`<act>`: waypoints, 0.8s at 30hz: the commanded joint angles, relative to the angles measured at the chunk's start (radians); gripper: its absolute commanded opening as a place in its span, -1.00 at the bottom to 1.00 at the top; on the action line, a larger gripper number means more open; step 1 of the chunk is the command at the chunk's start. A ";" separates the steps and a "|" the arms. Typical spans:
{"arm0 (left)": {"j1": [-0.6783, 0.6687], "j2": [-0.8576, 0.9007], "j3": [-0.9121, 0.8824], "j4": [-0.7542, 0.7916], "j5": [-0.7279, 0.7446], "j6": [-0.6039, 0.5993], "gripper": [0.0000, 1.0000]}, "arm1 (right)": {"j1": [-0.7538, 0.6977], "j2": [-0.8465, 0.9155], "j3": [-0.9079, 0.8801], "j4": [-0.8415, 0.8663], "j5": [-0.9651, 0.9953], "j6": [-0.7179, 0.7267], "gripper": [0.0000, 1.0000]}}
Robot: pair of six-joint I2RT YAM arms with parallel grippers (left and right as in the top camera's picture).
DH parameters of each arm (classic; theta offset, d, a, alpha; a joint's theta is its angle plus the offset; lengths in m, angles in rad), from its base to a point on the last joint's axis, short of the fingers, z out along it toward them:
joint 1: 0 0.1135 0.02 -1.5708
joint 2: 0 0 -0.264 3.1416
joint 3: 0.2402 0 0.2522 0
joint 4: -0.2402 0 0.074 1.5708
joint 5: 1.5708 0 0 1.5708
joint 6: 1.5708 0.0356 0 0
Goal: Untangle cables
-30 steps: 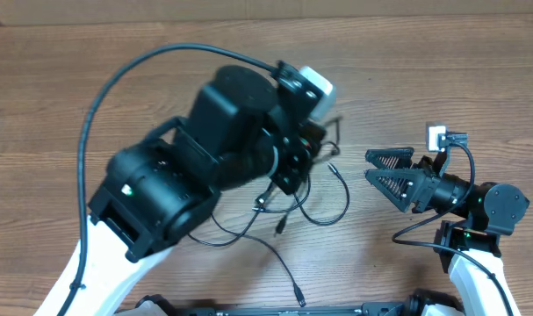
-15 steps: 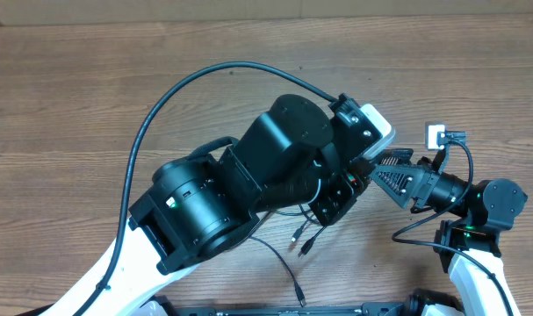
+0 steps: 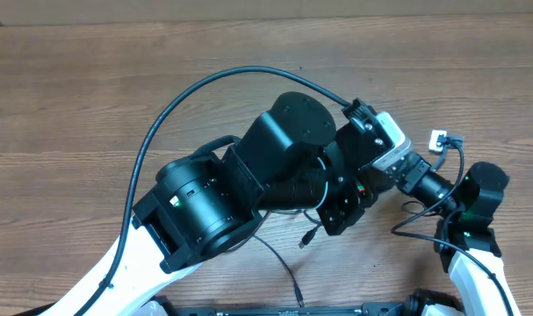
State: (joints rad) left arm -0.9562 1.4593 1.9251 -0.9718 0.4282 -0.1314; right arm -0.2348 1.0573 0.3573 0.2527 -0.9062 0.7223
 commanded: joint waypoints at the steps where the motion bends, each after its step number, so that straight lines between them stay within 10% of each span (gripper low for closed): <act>1: -0.009 -0.006 0.014 0.017 0.071 -0.003 -0.92 | -0.002 0.000 0.003 -0.069 0.237 -0.074 1.00; 11: -0.006 -0.029 0.016 0.044 0.006 -0.003 -0.92 | -0.002 0.000 0.003 -0.157 0.325 -0.136 1.00; 24: -0.005 -0.097 0.016 0.034 -0.623 -0.003 -0.92 | -0.002 0.000 0.003 -0.132 0.140 -0.291 1.00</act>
State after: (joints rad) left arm -0.9562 1.3819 1.9251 -0.9451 0.0765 -0.1310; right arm -0.2352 1.0580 0.3569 0.0982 -0.6685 0.5083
